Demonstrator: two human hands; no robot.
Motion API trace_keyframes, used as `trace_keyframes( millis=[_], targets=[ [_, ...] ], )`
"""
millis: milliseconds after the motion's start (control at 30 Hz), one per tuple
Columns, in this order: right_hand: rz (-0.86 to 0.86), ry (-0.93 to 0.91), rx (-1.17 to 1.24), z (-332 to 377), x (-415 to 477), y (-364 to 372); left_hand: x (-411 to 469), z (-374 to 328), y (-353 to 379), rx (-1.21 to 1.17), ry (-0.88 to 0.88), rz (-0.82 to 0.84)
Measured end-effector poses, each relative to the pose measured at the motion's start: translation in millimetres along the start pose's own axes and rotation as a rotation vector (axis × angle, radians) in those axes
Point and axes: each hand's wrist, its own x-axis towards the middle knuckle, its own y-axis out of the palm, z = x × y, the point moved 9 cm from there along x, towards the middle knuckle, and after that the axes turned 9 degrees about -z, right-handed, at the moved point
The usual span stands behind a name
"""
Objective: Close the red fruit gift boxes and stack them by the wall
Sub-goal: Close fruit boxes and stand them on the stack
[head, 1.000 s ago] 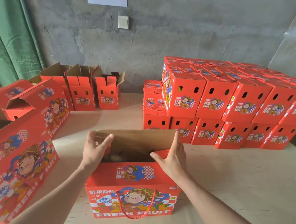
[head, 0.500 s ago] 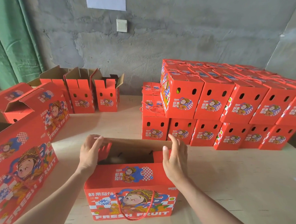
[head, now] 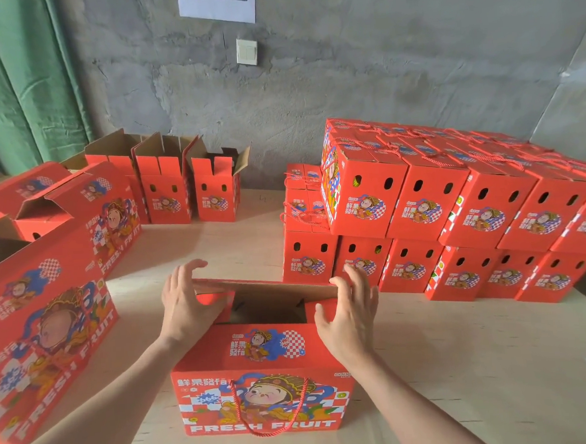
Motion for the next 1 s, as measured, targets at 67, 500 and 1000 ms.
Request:
trace_keyframes(
  millis=[67, 500, 1000],
  targets=[
    [-0.064, -0.022, 0.021, 1.5, -0.4, -6.4, -5.2, -19.8, -3.7, 0.077, 0.217, -0.03],
    [0.587, -0.169, -0.127, 2.1, -23.5, 53.2, -25.4, 16.1, 68.8, 0.576, 0.151, 0.793],
    [1.071, -0.444, -0.085, -3.5, -18.2, 74.1, -17.9, 7.2, 81.3, 0.741, 0.442, 0.832]
  ],
)
